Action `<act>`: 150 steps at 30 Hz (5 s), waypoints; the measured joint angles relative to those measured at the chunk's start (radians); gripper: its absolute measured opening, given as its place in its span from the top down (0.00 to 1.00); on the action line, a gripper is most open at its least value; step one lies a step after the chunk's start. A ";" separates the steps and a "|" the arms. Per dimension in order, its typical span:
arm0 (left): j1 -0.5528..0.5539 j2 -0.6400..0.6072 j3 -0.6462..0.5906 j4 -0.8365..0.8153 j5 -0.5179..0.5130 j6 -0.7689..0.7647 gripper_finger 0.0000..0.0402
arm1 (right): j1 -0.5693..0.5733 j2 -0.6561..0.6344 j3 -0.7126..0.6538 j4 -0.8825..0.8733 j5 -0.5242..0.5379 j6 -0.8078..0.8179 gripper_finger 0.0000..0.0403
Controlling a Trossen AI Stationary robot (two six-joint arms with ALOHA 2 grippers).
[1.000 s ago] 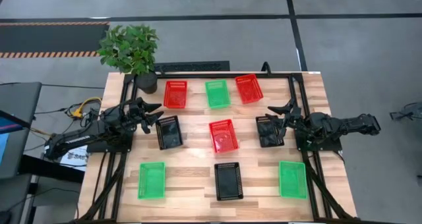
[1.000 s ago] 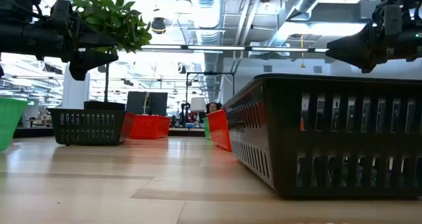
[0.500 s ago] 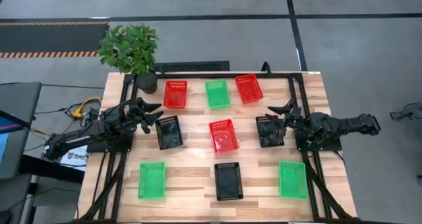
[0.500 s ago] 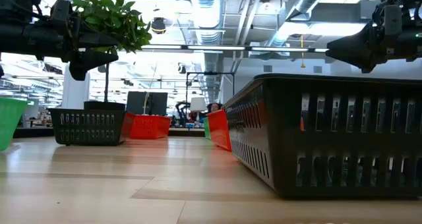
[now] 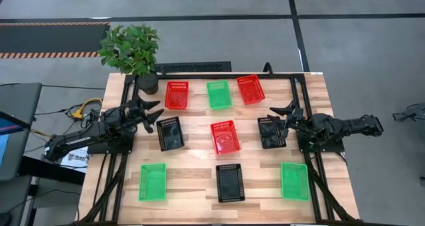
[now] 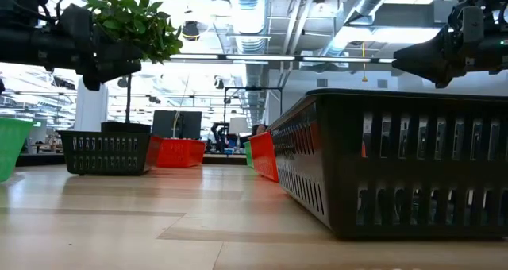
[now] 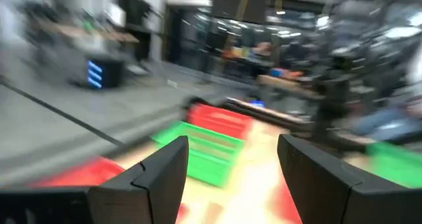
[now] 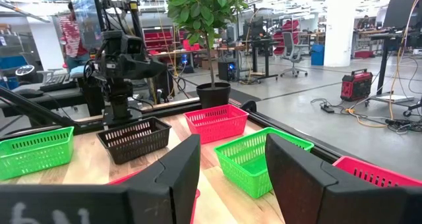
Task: Stack baskets by color
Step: Stack the bottom right green bin on the top green bin
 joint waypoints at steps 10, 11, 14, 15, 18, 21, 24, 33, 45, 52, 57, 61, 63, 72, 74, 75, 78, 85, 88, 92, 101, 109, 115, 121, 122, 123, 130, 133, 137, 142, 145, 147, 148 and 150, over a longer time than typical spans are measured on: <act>-0.001 0.000 0.000 0.003 -0.019 0.138 0.44 | 0.000 0.000 0.000 0.000 0.000 0.000 0.52; -0.001 0.000 0.000 0.002 -0.002 0.088 0.44 | 0.000 0.000 0.000 0.000 0.000 0.000 0.52; -0.001 0.000 0.000 -0.001 0.088 -0.178 0.44 | 0.000 0.000 0.000 0.000 0.000 0.000 0.52; -0.001 0.000 0.000 -0.005 0.122 -0.277 0.44 | 0.000 0.000 0.000 0.000 0.000 0.000 0.52; -0.001 0.000 0.000 -0.021 0.130 -0.467 0.44 | 0.000 0.000 0.000 0.000 0.000 0.000 0.52; -0.001 0.000 0.000 -0.009 0.081 -0.575 0.44 | 0.000 0.000 0.000 0.016 0.000 0.001 0.52; -0.001 0.000 0.000 -0.008 0.039 -0.664 0.44 | 0.005 -0.002 0.000 0.027 -0.002 0.090 0.52; -0.001 0.000 0.000 -0.004 0.016 -0.735 0.44 | 0.009 -0.002 0.000 0.052 -0.006 0.571 0.52; -0.001 0.000 0.000 0.008 -0.053 -0.778 0.44 | 0.006 -0.002 0.000 0.065 -0.005 0.768 0.52; 0.000 0.000 0.000 0.011 -0.091 -0.837 0.44 | 0.006 -0.002 0.000 0.099 -0.004 0.856 0.52; 0.000 0.000 0.000 0.059 -0.127 -0.884 0.44 | -0.001 -0.001 0.014 0.205 0.014 0.856 0.52; 0.000 0.000 0.000 0.144 -0.130 -0.867 0.44 | -0.032 -0.002 0.065 0.226 0.037 0.840 0.52; 0.000 0.000 0.000 0.192 -0.130 -0.860 0.42 | -0.051 0.001 0.086 0.214 0.054 0.831 0.51; 0.000 0.028 0.058 0.201 -0.052 -0.850 0.28 | -0.147 0.039 0.214 0.219 0.059 0.703 0.38; 0.000 0.053 0.081 0.187 -0.037 -0.857 0.26 | -0.166 0.055 0.240 0.218 0.059 0.693 0.37; 0.000 0.070 0.098 0.174 -0.030 -0.859 0.25 | -0.175 0.066 0.254 0.218 0.058 0.686 0.36; 0.000 0.129 0.157 0.132 -0.014 -0.859 0.25 | -0.192 0.109 0.298 0.202 0.058 0.679 0.36; 0.000 0.332 0.327 -0.035 0.002 -0.833 0.25 | -0.211 0.255 0.420 0.026 0.053 0.734 0.36; 0.000 0.424 0.378 -0.080 0.008 -0.811 0.25 | -0.212 0.322 0.462 -0.059 0.049 0.786 0.36; 0.000 0.527 0.411 -0.068 0.061 -0.790 0.25 | -0.212 0.395 0.498 -0.158 0.046 0.879 0.36; 0.000 0.678 0.412 -0.062 0.205 -0.795 0.25 | -0.228 0.528 0.571 -0.267 -0.055 1.014 0.36; 0.000 0.780 0.467 -0.083 0.304 -0.781 0.26 | -0.336 0.750 0.795 -0.478 -0.163 0.918 0.36; 0.000 0.894 0.617 -0.226 0.323 -0.709 0.26 | -0.434 0.934 0.975 -0.772 -0.163 0.872 0.36; 0.000 0.992 0.742 -0.356 0.336 -0.665 0.26 | -0.480 1.071 1.072 -1.089 -0.249 0.919 0.36; 0.000 0.998 0.755 -0.378 0.339 -0.664 0.26 | -0.474 1.084 1.075 -1.132 -0.283 0.932 0.36; 0.000 1.001 0.766 -0.396 0.340 -0.664 0.26 | -0.461 1.095 1.075 -1.170 -0.316 0.942 0.36; 0.000 1.002 0.785 -0.431 0.341 -0.680 0.26 | -0.175 1.133 1.075 -1.318 -0.480 0.954 0.36; 0.000 1.002 0.785 -0.432 0.338 -0.693 0.26 | 0.015 1.132 1.075 -1.380 -0.506 0.979 0.36; 0.000 1.002 0.785 -0.431 0.334 -0.693 0.26 | 0.270 1.131 1.068 -1.425 -0.508 1.009 0.36; 0.000 1.002 0.785 -0.416 0.335 -0.699 0.26 | 0.496 1.132 1.046 -1.410 -0.529 1.025 0.36; 0.000 1.002 0.785 -0.404 0.335 -0.699 0.26 | 0.568 1.131 1.026 -1.396 -0.533 1.060 0.36; 0.000 1.002 0.785 -0.404 0.334 -0.700 0.26 | 0.602 1.131 0.988 -1.375 -0.549 1.099 0.36; 0.000 1.002 0.785 -0.404 0.333 -0.700 0.26 | 0.617 1.131 0.961 -1.361 -0.566 1.114 0.36; 0.000 1.002 0.785 -0.405 0.325 -0.701 0.26 | 0.644 1.131 0.905 -1.310 -0.602 1.134 0.36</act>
